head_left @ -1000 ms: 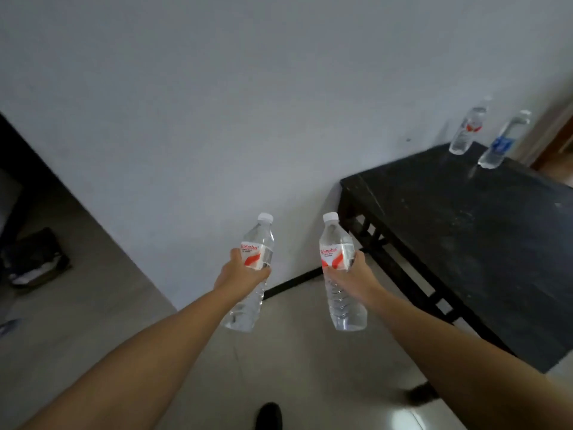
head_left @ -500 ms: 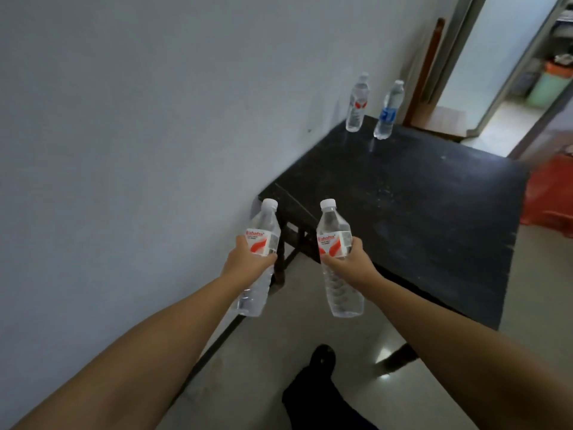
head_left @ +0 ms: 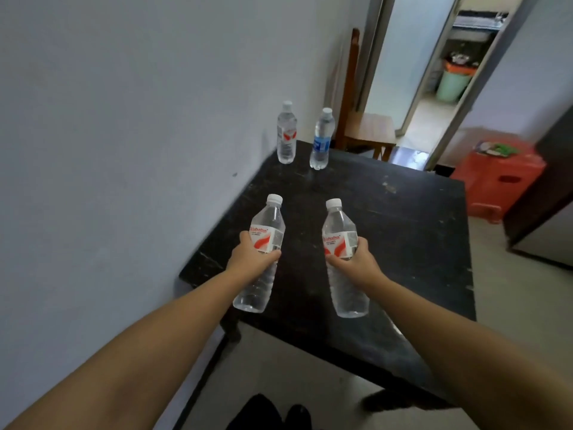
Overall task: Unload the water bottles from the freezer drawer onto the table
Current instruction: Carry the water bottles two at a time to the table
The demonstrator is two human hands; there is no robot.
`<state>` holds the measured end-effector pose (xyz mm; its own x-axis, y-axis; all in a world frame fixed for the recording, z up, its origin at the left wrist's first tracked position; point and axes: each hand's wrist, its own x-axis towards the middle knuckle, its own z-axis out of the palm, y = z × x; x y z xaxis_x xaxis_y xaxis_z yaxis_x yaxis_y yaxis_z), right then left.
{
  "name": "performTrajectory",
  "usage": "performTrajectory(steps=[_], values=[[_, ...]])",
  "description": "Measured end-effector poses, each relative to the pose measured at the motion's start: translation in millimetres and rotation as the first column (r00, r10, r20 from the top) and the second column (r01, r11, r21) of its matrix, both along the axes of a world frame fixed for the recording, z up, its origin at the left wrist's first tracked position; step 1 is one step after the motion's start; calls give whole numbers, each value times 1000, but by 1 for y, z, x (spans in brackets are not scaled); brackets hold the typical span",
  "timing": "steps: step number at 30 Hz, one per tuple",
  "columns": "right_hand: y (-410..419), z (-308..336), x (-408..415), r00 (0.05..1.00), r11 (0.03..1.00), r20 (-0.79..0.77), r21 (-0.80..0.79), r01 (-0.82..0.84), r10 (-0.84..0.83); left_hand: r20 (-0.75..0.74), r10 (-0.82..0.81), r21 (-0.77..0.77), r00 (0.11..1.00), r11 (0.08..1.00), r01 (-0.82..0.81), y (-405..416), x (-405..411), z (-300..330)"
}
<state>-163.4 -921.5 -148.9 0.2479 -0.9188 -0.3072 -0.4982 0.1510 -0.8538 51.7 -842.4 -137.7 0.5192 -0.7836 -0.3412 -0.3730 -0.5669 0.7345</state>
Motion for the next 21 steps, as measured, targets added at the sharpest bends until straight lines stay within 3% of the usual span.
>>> performTrajectory(steps=[7,14,21], values=[[-86,-5,-11,988,988,-12,-10,157,-157,-124,-124,31,984,991,129,-123,-8,-5],[-201,-7,-28,917,916,32,74,395,-398,-253,-331,-39,909,942,332,-271,-17,-11],[-314,-9,-34,847,852,97,84,517,-523,-304,-356,-94,884,934,344,-390,-41,-24]])
